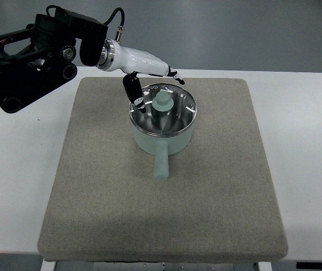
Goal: Place lid left of pot with left hand
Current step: 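Close the left hand fingers around the lid knob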
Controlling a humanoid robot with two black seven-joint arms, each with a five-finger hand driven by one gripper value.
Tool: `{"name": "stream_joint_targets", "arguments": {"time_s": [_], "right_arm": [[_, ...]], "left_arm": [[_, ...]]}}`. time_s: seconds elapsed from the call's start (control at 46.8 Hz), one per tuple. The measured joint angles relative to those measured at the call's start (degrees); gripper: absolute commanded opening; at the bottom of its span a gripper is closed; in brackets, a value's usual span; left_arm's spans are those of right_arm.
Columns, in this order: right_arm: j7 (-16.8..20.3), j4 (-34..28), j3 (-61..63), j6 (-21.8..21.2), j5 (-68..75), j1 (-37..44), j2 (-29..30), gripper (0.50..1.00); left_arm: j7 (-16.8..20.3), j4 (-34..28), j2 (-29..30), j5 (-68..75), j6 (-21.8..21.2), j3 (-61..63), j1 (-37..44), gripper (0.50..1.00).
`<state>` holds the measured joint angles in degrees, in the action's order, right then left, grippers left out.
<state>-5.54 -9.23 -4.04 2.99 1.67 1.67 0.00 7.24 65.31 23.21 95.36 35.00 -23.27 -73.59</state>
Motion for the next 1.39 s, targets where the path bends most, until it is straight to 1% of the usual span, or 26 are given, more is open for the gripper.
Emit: {"name": "stream_joint_targets", "arguments": {"time_s": [0.192,0.321,0.428,0.492,0.556,0.577,0.641,0.663,0.877,0.941,1.026,1.069,1.133,1.197,1.283,1.347,1.39], "right_arm": [[0.0,0.0,0.0,0.0,0.0,0.0,0.0,0.921],[0.0,0.0,0.0,0.0,0.0,0.0,0.0,0.921],[0.0,0.0,0.0,0.0,0.0,0.0,0.0,0.921],[0.0,0.0,0.0,0.0,0.0,0.0,0.0,0.921],[0.0,0.0,0.0,0.0,0.0,0.0,0.0,0.923],[0.0,0.0,0.0,0.0,0.0,0.0,0.0,0.924],[0.0,0.0,0.0,0.0,0.0,0.0,0.0,0.921],[0.0,0.0,0.0,0.0,0.0,0.0,0.0,0.921],[0.0,0.0,0.0,0.0,0.0,0.0,0.0,0.921],[0.0,0.0,0.0,0.0,0.0,0.0,0.0,0.921],[0.0,0.0,0.0,0.0,0.0,0.0,0.0,0.921],[0.0,0.0,0.0,0.0,0.0,0.0,0.0,0.921],[0.0,0.0,0.0,0.0,0.0,0.0,0.0,0.921],[0.0,0.0,0.0,0.0,0.0,0.0,0.0,0.921],[0.0,0.0,0.0,0.0,0.0,0.0,0.0,0.921],[0.0,0.0,0.0,0.0,0.0,0.0,0.0,0.921],[0.0,0.0,0.0,0.0,0.0,0.0,0.0,0.921]], "left_arm": [[0.0,-0.43,-0.1,-0.08,0.0,2.48,-2.13,0.994],[-0.02,-0.61,-0.26,-0.08,0.0,3.04,-2.52,0.984],[-0.01,-0.6,-0.27,-0.08,0.0,3.14,-2.52,0.954],[0.02,-0.56,-0.3,-0.08,0.0,3.18,-2.5,0.902],[0.04,-0.46,-0.31,-0.08,0.0,3.23,-2.33,0.862],[0.04,-0.42,-0.3,-0.08,0.0,3.23,-2.3,0.855],[0.05,-0.32,-0.29,-0.04,0.0,3.28,-2.19,0.849],[0.05,-0.29,-0.28,-0.02,0.0,3.3,-2.19,0.838],[0.05,-0.09,-0.27,0.08,0.0,3.32,-2.18,0.823],[0.05,-0.01,-0.27,0.11,0.0,3.32,-2.19,0.791],[0.05,0.0,-0.27,0.24,0.0,3.35,-2.27,0.774],[0.08,0.0,-0.27,0.31,0.0,3.4,-2.27,0.741],[0.1,0.0,-0.28,0.34,0.0,3.4,-2.27,0.735],[0.1,0.0,-0.31,0.35,0.0,3.4,-2.28,0.705],[0.07,0.0,-0.33,0.35,0.0,3.4,-2.31,0.701],[0.06,-0.04,-0.3,0.43,0.0,3.46,-2.32,0.662],[0.06,-0.05,-0.28,0.44,0.0,3.68,-2.39,0.662]]}}
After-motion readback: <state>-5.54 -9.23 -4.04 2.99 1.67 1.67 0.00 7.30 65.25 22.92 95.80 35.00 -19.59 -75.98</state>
